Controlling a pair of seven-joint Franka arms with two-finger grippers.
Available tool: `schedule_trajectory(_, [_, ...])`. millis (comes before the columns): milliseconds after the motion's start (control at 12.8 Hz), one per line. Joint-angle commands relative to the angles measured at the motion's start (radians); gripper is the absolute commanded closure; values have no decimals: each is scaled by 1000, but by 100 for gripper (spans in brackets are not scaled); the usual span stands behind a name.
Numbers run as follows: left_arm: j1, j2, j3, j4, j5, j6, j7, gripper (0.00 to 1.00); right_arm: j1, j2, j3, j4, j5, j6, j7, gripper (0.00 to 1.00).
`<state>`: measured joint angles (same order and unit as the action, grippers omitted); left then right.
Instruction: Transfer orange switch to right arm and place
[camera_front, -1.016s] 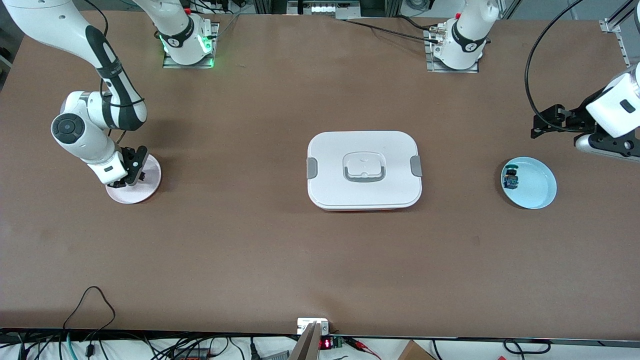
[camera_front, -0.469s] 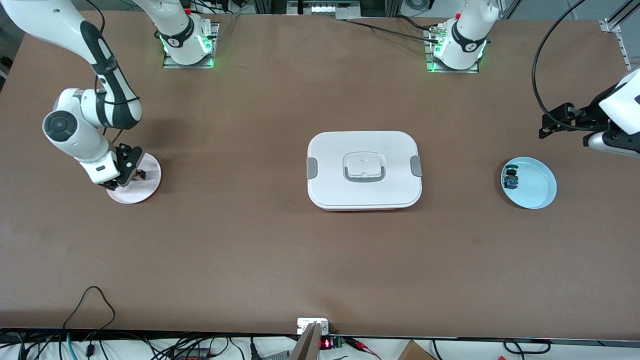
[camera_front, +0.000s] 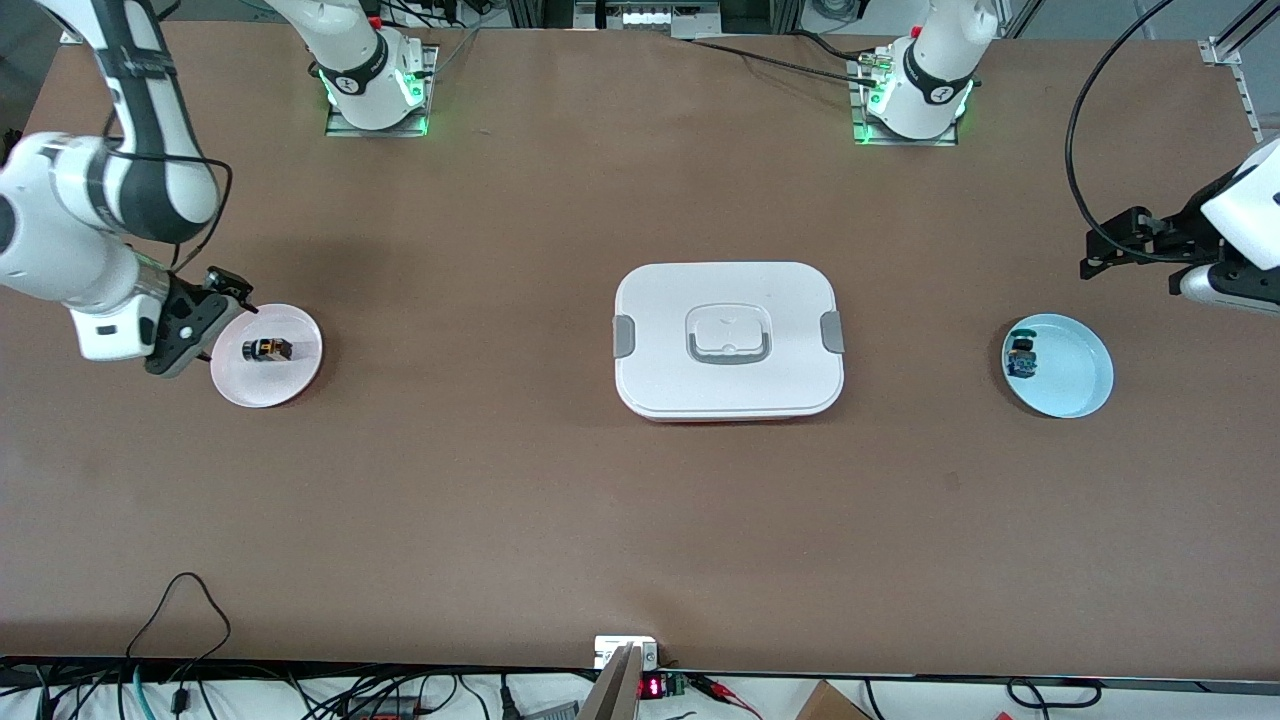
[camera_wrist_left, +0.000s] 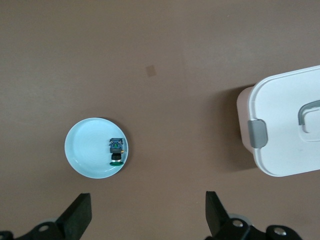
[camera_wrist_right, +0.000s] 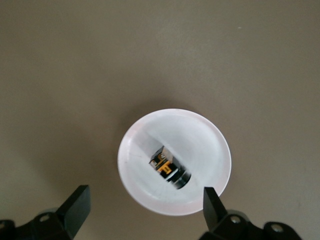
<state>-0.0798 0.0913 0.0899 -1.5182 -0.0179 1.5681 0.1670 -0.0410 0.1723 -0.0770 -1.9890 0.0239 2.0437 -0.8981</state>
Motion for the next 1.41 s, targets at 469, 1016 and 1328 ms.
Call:
schedule_trajectory(469, [2,10,-4,19,41,-7,19,0,46,1,106,287,16,-501,971,0])
schedule_trajectory(1016, [2,10,-2,36,38,-6,20,0,50,-11,85,541,-42,-628,912,0])
schedule_trajectory(1328, [0,13,-4,56,38,-7,15,0,24,-72,48,524,-51,-620,917,0])
